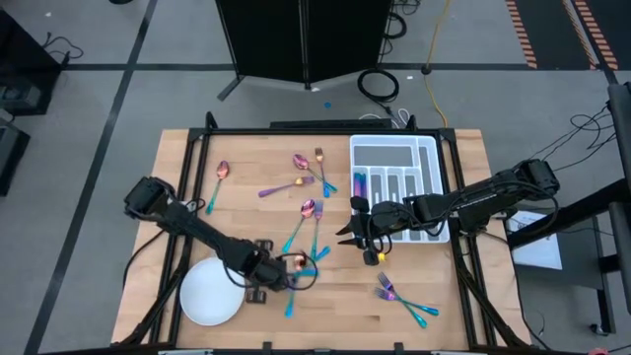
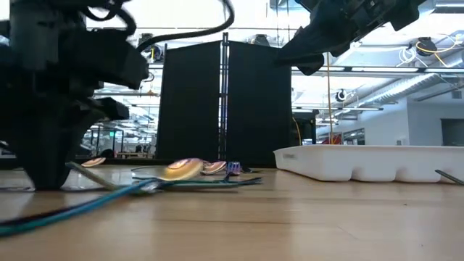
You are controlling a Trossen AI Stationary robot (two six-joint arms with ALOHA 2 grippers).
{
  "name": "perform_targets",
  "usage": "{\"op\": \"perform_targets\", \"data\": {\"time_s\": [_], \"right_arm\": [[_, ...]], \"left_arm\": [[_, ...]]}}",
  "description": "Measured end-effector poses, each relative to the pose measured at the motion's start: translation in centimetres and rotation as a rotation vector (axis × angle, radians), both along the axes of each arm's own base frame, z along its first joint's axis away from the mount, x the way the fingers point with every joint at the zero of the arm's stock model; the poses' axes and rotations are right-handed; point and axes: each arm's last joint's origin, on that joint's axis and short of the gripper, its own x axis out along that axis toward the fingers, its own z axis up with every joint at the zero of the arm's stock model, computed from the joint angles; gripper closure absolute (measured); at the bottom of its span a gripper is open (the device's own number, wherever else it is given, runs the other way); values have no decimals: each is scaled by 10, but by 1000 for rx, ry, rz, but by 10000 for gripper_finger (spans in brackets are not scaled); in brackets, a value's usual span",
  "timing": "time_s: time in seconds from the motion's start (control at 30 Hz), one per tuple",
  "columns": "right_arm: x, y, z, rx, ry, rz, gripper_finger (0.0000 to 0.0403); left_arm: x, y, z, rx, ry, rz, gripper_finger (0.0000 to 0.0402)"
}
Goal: Sort silverware
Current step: Put the blue knife into the utensil organizer
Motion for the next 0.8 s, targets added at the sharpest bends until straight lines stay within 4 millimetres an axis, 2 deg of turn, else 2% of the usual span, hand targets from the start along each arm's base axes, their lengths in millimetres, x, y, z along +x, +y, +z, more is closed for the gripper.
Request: {"op": "perform_targets", "data": {"time_s": [0.17, 0.33, 0.6, 0.8], "right_arm": [[0, 0, 0, 0, 0, 0, 307], [0, 0, 0, 0, 3, 0, 307], [-1, 0, -1, 7, 17, -5, 307], [-1, 0, -2, 5, 27, -5, 307]], "left_arm": [[-13, 22, 6, 190, 122, -42, 350], [-20, 41, 7, 304, 237, -92, 350], [-19, 59, 9, 325, 299, -61, 350], [-19, 58, 29, 317, 262, -86, 350]]}}
